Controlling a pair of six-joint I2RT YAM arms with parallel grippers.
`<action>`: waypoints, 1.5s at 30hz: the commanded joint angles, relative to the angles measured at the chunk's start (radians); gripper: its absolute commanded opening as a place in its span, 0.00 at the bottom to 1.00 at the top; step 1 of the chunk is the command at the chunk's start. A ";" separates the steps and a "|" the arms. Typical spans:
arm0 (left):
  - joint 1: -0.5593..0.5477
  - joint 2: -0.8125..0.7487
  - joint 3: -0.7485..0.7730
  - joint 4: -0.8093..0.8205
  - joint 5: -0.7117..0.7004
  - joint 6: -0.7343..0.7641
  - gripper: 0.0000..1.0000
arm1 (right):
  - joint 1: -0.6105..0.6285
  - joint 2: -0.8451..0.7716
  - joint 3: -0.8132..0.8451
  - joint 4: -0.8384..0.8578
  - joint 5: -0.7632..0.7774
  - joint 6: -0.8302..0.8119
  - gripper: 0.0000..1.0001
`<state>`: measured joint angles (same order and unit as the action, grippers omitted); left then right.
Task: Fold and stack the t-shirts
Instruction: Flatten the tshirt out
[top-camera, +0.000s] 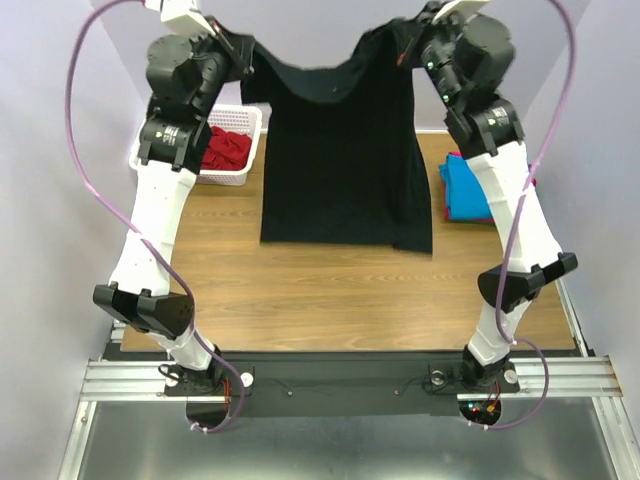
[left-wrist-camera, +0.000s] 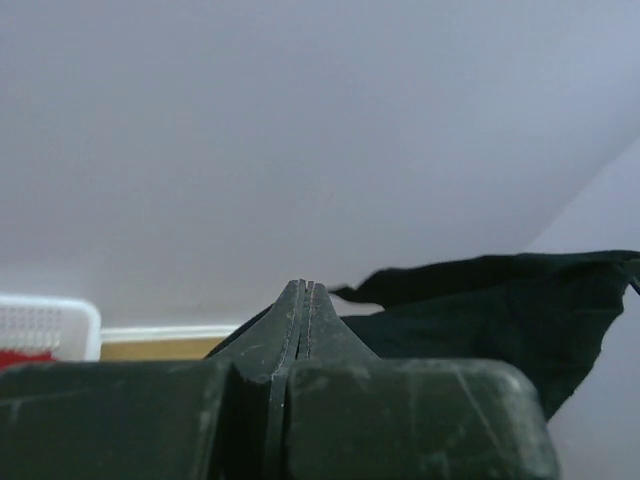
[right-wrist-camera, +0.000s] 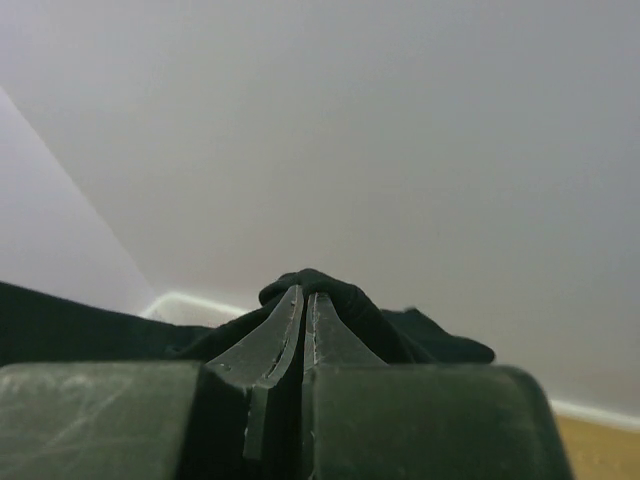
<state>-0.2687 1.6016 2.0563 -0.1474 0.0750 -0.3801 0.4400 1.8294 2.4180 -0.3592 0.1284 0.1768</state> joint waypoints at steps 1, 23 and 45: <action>-0.006 -0.084 0.166 0.068 0.077 0.004 0.00 | 0.003 -0.143 0.022 0.187 0.027 -0.042 0.00; -0.040 -1.138 -1.837 0.232 0.117 -0.439 0.83 | 0.003 -1.332 -1.935 -0.098 -0.161 0.766 0.59; -0.168 -0.614 -1.517 0.383 0.075 -0.378 0.99 | 0.149 -0.506 -1.502 -0.057 0.001 0.414 1.00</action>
<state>-0.3794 0.8566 0.4801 0.0257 0.1165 -0.7944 0.5343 1.2438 0.8753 -0.5396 0.1127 0.6178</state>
